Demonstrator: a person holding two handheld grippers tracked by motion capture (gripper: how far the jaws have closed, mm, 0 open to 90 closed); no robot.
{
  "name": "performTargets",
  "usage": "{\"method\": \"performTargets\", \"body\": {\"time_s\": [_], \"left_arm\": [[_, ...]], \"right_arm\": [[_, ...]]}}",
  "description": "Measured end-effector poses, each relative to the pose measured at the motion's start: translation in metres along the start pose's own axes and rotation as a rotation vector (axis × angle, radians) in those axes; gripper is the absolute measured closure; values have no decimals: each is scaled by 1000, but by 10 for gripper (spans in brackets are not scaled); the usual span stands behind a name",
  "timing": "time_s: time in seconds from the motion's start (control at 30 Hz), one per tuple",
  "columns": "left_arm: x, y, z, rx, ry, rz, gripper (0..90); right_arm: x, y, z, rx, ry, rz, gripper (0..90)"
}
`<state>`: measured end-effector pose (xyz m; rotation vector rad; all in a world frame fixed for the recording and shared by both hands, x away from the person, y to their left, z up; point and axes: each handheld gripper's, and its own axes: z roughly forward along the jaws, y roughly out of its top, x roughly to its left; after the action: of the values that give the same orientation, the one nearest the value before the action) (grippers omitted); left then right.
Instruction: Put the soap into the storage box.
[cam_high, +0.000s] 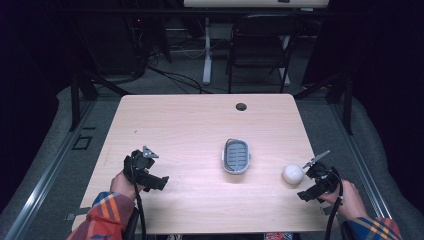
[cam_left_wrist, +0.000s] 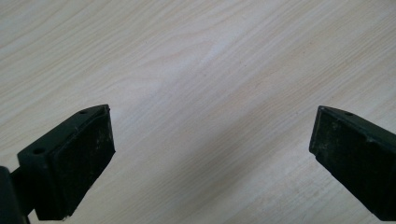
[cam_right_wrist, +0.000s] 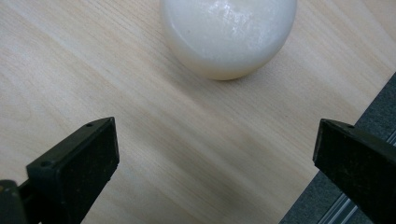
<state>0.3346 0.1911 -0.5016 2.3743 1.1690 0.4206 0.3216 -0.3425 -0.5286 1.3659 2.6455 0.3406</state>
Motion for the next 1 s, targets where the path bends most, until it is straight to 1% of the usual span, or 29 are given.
{"method": "performTargets", "body": {"time_s": [0.03, 0.1, 0.23, 0.27, 0.37, 0.5, 0.6, 0.63, 0.8, 0.93, 0.97, 1.0], "left_arm": [[0, 0, 0, 0, 2, -3, 0], [0, -1, 0, -7, 9, -6, 0], [0, 0, 0, -2, 5, -1, 0], [0, 0, 0, -2, 5, -1, 0], [0, 0, 0, -2, 9, -2, 0], [0, 0, 0, -3, 8, -1, 0], [0, 0, 0, -1, 7, -2, 0], [0, 0, 0, 2, 0, 0, 0], [0, 0, 1, 4, -2, -1, 0], [0, 0, 1, 6, -3, 0, 0], [0, 0, 1, 6, -3, -1, 0], [0, 0, 1, 6, -2, -1, 0]], "right_arm": [[0, 0, 0, 2, 0, -4, 1], [0, 2, -1, -1, -20, -17, 2], [1, 3, -1, 0, -9, -16, 2], [0, 3, -1, 6, -17, -19, 2], [-1, 4, 0, 2, -23, -22, 2], [-1, 6, 0, -2, -15, -20, 2], [-1, 7, -1, 10, -29, -29, 2], [-1, 8, 0, -3, -23, -30, 2], [-2, 12, 0, -1, -21, -36, 2], [0, 16, 1, -23, -21, -32, 2], [0, 18, 0, -12, -16, -38, 2], [0, 19, 0, -14, -19, -46, 2]]}}
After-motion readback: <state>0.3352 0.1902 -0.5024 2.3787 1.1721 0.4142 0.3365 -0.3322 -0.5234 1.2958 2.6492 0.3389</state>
